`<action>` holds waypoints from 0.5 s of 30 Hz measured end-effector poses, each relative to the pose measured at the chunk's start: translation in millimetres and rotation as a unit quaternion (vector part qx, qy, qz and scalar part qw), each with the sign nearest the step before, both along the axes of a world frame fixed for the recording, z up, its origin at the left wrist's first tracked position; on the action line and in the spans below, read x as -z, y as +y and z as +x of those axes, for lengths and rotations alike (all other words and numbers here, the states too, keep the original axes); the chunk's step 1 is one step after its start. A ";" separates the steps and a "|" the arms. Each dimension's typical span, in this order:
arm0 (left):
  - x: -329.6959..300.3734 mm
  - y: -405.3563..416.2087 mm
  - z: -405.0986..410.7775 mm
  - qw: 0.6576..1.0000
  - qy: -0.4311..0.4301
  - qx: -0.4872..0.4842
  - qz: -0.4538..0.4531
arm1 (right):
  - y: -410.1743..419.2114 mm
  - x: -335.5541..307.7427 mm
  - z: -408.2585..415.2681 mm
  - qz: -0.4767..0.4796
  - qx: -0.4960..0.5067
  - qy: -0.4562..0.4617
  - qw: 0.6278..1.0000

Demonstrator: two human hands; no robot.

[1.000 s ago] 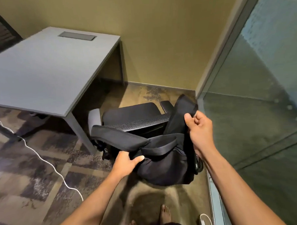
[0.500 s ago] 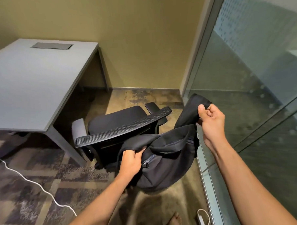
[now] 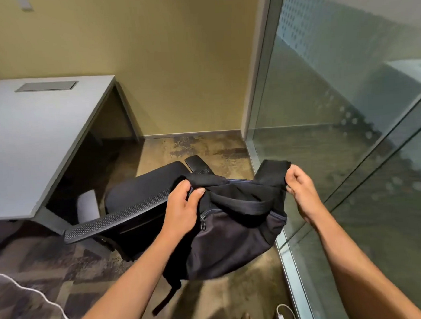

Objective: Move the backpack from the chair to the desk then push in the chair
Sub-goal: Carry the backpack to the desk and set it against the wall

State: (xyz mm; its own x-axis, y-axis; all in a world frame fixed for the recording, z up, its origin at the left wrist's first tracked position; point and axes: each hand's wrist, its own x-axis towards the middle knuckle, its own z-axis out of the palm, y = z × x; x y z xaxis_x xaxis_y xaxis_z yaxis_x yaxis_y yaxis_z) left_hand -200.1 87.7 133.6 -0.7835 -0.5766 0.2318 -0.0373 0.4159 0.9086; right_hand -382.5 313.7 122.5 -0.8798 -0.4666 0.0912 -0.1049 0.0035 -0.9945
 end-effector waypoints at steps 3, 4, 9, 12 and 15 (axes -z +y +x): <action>-4.1 5.7 -21.7 0.999 0.019 -0.005 0.027 | 22.2 19.7 -6.6 0.050 -0.100 -0.021 0.994; -3.7 7.7 -29.0 0.999 0.020 -0.003 0.033 | 24.8 23.8 -9.1 0.041 -0.102 -0.035 0.993; 5.4 18.7 -73.6 0.998 0.005 -0.010 0.064 | 23.8 22.6 -48.9 0.019 0.011 -0.001 1.000; 9.2 17.7 -102.6 0.998 -0.006 0.000 0.069 | 22.4 16.3 -75.0 0.016 0.027 0.042 0.999; 10.7 10.0 -132.6 0.996 -0.023 -0.003 0.082 | 17.5 13.9 -101.3 0.007 0.044 0.066 0.997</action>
State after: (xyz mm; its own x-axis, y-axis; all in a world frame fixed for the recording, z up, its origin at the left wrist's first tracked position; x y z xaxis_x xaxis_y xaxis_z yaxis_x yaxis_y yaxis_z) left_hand -332.7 97.8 122.8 -0.7879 -0.6080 0.0979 -0.0820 0.2612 0.9618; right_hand -483.8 331.3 108.6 -0.8985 -0.3896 0.2020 -0.2326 0.0325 -0.9720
